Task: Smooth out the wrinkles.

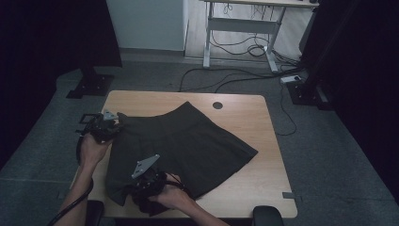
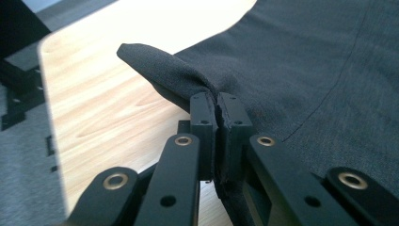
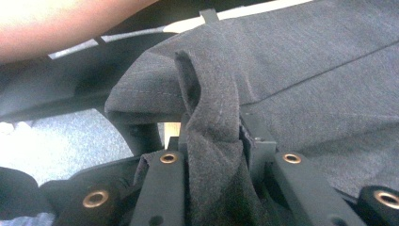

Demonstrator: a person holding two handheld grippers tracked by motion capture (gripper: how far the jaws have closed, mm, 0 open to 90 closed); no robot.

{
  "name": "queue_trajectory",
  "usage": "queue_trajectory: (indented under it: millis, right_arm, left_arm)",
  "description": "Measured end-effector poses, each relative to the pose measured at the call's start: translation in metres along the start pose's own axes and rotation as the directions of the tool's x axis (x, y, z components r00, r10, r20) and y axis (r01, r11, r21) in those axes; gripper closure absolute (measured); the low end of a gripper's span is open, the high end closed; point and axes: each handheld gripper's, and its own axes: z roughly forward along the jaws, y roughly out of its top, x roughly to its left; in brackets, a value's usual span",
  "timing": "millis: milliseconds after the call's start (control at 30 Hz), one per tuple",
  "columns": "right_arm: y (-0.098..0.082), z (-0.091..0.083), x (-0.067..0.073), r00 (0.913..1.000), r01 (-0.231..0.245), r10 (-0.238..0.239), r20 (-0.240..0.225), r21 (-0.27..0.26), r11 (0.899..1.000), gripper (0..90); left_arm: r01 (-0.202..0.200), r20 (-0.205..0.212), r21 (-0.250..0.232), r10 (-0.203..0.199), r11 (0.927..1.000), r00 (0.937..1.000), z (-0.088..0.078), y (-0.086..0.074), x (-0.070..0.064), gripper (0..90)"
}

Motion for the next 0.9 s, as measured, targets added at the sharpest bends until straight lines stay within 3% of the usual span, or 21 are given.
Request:
queue_trajectory:
  millis: [133,233,367,667,900]
  right_arm:
    - [-0.001,-0.011,-0.003,0.9998,-0.005,0.006,0.02,-0.023,1.0,73.8]
    - [-0.006,-0.026,-0.011,0.9981,-0.036,0.038,0.048,-0.039,0.999,73.8]
    - [-0.016,-0.048,-0.024,0.9912,-0.062,0.068,0.113,-0.053,0.997,73.9]
    - [-0.045,-0.098,-0.05,0.9599,-0.136,0.157,0.232,-0.103,0.985,73.8]
    - [-0.064,-0.121,-0.06,0.9403,-0.169,0.198,0.277,-0.123,0.978,73.9]
  left_arm:
    - [0.014,0.006,-0.013,-0.014,0.9998,0.9999,-0.002,0.005,0.004,85.6]
    - [0.021,0.016,-0.025,-0.02,0.9995,0.9997,0.005,0.013,0.002,85.6]
    - [0.028,0.033,-0.056,-0.026,0.998,0.9991,0.017,0.03,-0.005,85.9]
    - [-0.006,0.054,-0.123,0.013,0.9924,0.9985,0.043,0.071,-0.032,87.0]
    - [-0.035,0.077,-0.131,0.045,0.9908,0.996,0.058,0.092,-0.052,87.8]
